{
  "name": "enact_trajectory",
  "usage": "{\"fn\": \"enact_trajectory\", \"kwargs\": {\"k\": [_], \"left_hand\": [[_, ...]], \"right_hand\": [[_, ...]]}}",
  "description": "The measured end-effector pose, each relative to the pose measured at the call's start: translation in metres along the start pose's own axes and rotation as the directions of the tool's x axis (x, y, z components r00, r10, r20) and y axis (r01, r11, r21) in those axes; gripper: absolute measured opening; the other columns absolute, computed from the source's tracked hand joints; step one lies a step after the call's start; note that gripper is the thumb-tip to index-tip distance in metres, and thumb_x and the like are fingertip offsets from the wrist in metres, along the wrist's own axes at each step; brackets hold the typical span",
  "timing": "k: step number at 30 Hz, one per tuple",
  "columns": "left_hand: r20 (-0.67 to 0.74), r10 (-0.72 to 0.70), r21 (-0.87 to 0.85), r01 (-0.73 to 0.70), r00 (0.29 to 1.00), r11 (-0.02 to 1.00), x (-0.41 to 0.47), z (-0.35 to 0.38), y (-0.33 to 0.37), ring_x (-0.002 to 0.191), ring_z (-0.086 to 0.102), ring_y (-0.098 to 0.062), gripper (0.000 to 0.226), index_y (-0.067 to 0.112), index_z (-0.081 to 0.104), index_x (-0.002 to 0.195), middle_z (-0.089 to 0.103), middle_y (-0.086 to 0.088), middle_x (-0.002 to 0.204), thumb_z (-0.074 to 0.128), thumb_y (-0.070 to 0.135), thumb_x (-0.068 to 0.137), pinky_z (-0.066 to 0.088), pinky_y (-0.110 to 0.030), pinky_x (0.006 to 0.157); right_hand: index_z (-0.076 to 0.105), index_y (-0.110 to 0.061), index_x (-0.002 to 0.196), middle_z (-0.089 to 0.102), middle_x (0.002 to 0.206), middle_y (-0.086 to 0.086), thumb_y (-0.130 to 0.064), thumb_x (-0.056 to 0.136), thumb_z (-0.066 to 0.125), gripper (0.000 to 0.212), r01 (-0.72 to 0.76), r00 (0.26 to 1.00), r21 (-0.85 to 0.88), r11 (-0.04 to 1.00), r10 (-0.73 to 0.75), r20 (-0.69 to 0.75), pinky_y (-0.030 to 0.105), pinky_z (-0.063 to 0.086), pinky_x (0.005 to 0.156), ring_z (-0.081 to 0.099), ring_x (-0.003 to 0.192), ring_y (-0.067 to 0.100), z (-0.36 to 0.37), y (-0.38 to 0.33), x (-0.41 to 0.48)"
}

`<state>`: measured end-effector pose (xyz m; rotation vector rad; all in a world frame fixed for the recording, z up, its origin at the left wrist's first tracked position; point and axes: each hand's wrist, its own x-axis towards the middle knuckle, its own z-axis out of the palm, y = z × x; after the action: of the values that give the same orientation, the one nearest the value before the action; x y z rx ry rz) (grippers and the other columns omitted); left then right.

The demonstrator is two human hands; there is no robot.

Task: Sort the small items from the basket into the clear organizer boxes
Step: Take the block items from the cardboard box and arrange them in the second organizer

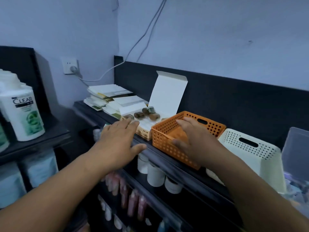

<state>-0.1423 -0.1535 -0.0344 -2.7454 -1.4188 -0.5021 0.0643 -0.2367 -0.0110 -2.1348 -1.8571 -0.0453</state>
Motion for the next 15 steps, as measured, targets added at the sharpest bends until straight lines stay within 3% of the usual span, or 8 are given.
{"fn": "enact_trajectory", "kwargs": {"k": [8,15], "left_hand": [[0.015,-0.085,-0.020,0.085,0.996,0.996,0.084,0.007,-0.048,0.142,0.025,-0.020,0.077,0.023,0.017,0.151,0.018,-0.002,0.157,0.051,0.055,0.089,0.026,-0.034,0.113],[0.058,-0.068,-0.096,0.073,0.996,0.993,0.154,0.042,-0.066,0.136,0.033,-0.016,0.073,0.022,0.021,0.149,0.028,0.001,0.153,0.053,0.050,0.090,0.030,-0.030,0.108]], "right_hand": [[0.021,-0.029,0.151,0.016,0.160,-0.006,-0.049,0.094,0.052,0.069,0.050,0.996,0.053,0.997,-0.054,0.071,0.035,0.021,0.116,0.018,0.146,0.017,0.013,0.017,0.113],[0.029,-0.029,0.149,0.023,0.157,-0.007,-0.047,0.093,0.056,0.065,0.057,0.983,0.045,0.997,-0.064,0.170,0.030,0.033,0.106,0.038,0.135,0.016,0.037,0.034,0.182]]}}
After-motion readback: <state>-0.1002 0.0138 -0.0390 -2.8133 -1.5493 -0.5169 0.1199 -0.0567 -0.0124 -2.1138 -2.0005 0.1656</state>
